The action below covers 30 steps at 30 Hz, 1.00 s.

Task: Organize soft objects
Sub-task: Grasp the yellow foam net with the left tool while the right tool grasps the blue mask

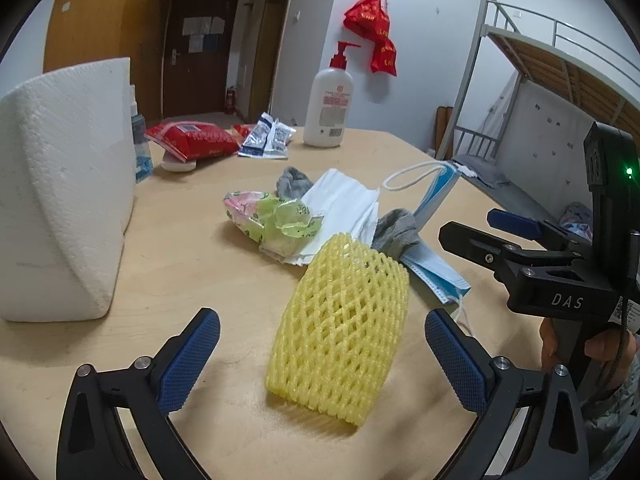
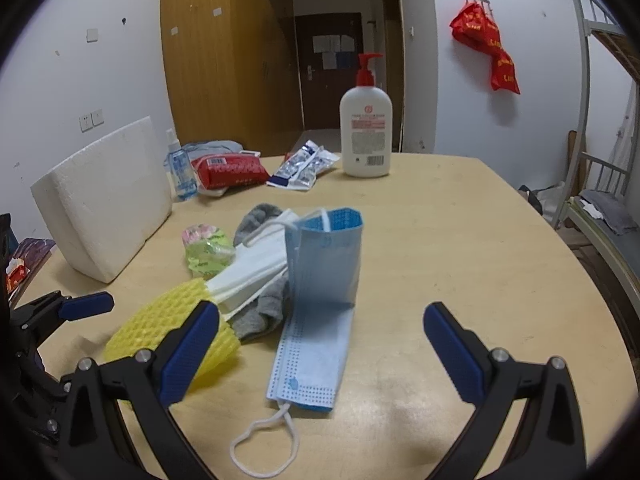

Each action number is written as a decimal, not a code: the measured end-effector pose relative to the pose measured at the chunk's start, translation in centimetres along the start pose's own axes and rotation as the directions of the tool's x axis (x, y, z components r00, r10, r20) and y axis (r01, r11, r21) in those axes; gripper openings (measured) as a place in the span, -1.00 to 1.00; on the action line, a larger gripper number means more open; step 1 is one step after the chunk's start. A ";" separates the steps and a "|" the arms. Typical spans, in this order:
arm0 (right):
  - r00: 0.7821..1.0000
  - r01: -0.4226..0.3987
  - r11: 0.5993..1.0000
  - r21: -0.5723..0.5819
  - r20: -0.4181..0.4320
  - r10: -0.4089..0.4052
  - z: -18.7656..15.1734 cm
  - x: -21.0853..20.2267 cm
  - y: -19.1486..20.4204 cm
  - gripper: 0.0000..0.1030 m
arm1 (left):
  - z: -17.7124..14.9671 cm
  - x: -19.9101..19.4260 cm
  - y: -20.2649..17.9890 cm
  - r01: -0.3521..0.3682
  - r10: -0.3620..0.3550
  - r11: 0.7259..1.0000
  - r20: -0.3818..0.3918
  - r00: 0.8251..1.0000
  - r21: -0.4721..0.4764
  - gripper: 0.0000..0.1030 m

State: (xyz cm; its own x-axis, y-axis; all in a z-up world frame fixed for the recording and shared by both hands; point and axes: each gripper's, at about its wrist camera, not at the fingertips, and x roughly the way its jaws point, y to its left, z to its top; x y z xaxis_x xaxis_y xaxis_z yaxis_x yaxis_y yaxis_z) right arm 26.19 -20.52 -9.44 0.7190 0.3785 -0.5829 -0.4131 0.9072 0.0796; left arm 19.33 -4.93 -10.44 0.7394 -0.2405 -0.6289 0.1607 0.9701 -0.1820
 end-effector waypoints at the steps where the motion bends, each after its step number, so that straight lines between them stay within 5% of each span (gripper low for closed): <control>1: 1.000 -0.002 1.000 0.000 -0.003 0.002 0.1 0.2 0.0 1.00 | 0.0 0.3 0.1 0.002 -0.002 1.000 -0.009 1.000 0.001 0.84; 9: 1.000 0.018 1.000 -0.007 -0.019 -0.018 0.8 1.3 -0.6 1.00 | 0.0 2.5 0.0 0.024 -0.023 1.000 -0.091 0.996 0.011 0.50; 20: 0.999 0.040 0.999 -0.001 -0.022 -0.040 1.9 2.5 -1.1 1.00 | -0.4 2.9 0.1 0.067 -0.066 0.998 -0.129 0.989 0.005 -0.35; 26: 0.999 0.021 1.000 0.000 -0.050 -0.021 2.1 3.4 -1.0 0.63 | -0.5 2.8 0.2 0.108 -0.108 0.994 -0.132 0.985 -0.009 -0.72; 30: 0.998 0.001 1.000 0.011 -0.069 -0.001 2.0 3.9 -0.9 0.27 | -0.5 2.6 0.2 0.117 -0.116 0.993 -0.116 0.986 -0.006 -0.79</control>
State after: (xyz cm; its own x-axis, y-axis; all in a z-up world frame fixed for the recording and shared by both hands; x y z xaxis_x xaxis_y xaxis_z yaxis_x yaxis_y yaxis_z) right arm 30.46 -19.50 -10.19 0.6793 0.3644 -0.6370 -0.4057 0.9098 0.0877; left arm 20.94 -5.38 -12.49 0.6345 -0.3540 -0.6871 0.2420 0.9352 -0.2584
